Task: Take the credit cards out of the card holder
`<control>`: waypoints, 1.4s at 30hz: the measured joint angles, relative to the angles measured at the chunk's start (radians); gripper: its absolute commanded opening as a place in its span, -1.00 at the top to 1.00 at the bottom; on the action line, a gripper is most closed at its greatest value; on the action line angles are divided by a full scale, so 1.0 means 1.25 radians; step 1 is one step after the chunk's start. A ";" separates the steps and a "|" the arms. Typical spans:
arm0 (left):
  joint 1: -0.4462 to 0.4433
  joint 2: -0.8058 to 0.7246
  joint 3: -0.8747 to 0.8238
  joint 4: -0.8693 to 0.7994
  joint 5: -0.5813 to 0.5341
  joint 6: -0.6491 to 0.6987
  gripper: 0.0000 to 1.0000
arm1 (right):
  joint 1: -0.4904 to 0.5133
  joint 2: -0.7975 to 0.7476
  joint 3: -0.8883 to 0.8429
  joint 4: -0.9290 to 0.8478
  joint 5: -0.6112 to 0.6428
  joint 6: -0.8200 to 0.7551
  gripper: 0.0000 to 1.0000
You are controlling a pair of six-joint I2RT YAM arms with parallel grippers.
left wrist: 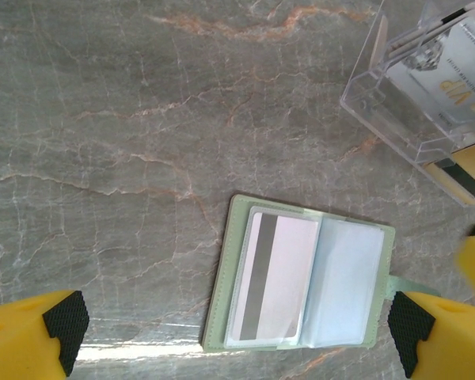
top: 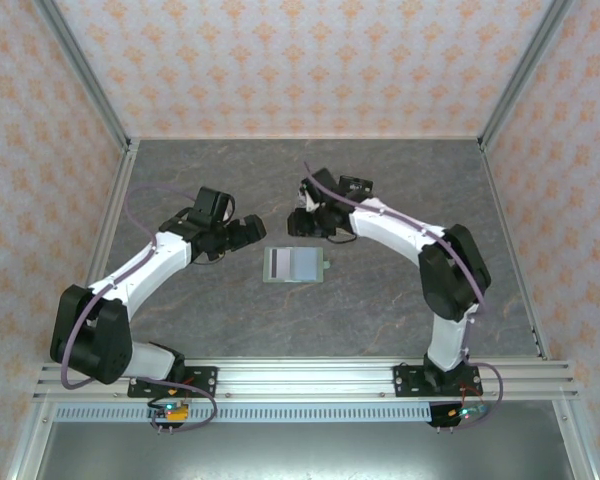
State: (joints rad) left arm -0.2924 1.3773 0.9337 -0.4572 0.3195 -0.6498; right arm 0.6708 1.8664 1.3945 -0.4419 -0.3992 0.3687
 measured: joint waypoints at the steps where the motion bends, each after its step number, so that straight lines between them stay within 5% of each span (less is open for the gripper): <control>1: 0.000 -0.004 -0.005 0.001 0.003 -0.001 -1.00 | 0.009 0.011 -0.016 0.017 -0.002 0.030 0.22; 14: -0.013 0.013 -0.009 0.023 0.011 -0.012 -0.87 | 0.039 0.060 -0.066 0.125 -0.022 0.247 0.52; 23: -0.069 0.087 0.019 0.038 0.013 -0.027 -0.49 | 0.041 0.088 -0.094 0.124 -0.034 0.274 0.63; 33: -0.086 0.208 0.065 0.045 0.032 -0.062 0.21 | 0.040 0.094 -0.093 0.124 -0.045 0.273 0.65; 42: -0.090 0.270 0.066 0.047 0.054 -0.075 0.51 | 0.041 0.088 -0.094 0.121 -0.044 0.258 0.64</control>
State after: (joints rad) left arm -0.4049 1.7153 1.0164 -0.3988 0.3866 -0.7441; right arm 0.7216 1.9766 1.2774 -0.2905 -0.4541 0.6914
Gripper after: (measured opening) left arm 0.257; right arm 0.174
